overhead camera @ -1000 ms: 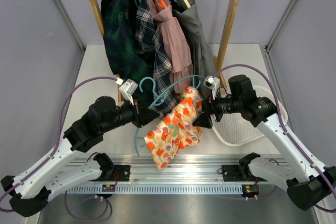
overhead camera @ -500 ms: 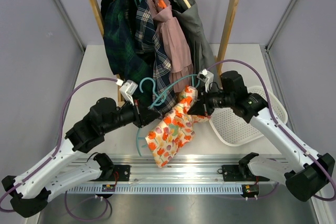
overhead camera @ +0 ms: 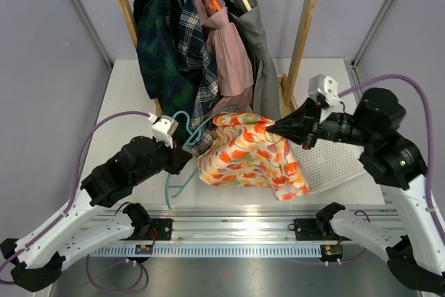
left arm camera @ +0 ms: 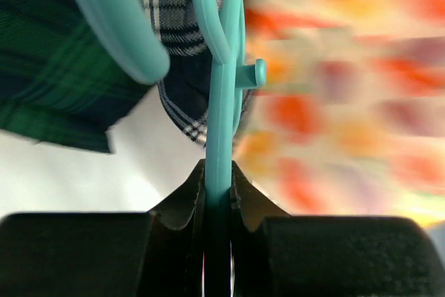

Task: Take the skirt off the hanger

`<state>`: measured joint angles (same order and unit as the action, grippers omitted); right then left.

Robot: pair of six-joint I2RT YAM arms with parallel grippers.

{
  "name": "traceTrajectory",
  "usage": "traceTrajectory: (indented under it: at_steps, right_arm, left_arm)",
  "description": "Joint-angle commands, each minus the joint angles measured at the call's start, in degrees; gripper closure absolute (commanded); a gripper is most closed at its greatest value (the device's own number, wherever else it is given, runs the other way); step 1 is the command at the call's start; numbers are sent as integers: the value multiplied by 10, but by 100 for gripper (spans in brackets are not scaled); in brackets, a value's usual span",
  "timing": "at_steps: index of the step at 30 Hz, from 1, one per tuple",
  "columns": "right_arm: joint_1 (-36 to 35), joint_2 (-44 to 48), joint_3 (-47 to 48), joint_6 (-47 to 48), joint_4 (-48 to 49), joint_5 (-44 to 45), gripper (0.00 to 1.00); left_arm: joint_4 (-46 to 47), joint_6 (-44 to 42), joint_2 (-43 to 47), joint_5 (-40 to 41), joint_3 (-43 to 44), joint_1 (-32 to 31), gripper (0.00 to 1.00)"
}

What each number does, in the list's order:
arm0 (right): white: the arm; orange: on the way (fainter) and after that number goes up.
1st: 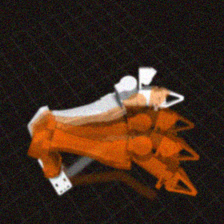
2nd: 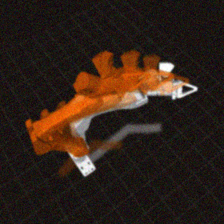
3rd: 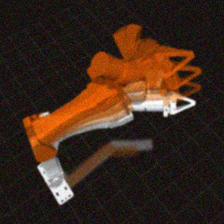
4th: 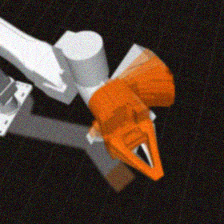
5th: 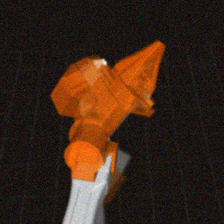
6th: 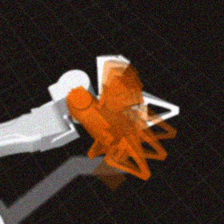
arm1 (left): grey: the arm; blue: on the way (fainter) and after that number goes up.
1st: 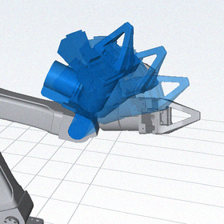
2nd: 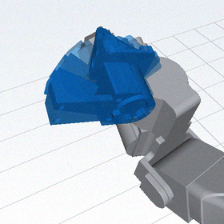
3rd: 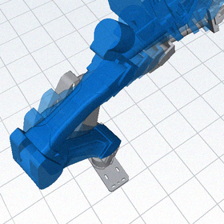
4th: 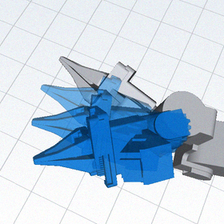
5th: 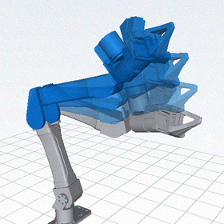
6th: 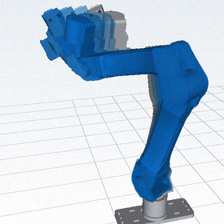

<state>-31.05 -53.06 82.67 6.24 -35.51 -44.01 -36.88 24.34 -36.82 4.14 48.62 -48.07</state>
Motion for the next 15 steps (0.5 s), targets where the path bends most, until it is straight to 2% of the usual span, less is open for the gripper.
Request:
traceTrajectory:
  at_steps: [1, 5, 11, 15]
  right_arm:
    - [-4, 10, 47, 33, 18, 16, 100]
    - [-3, 5, 79, 27, 9, 31, 100]
    - [-4, 12, 50, 41, -28, 49, 100]
    - [-3, -4, 26, 47, -29, 50, 100]
  left_arm:
    - [-53, -41, 10, 115, 25, 2, 100]
    - [-70, -43, 13, 137, 24, 2, 100]
    - [-100, -61, 36, 162, 48, 2, 100]
    - [-96, -107, 63, 124, 67, 2, 100]
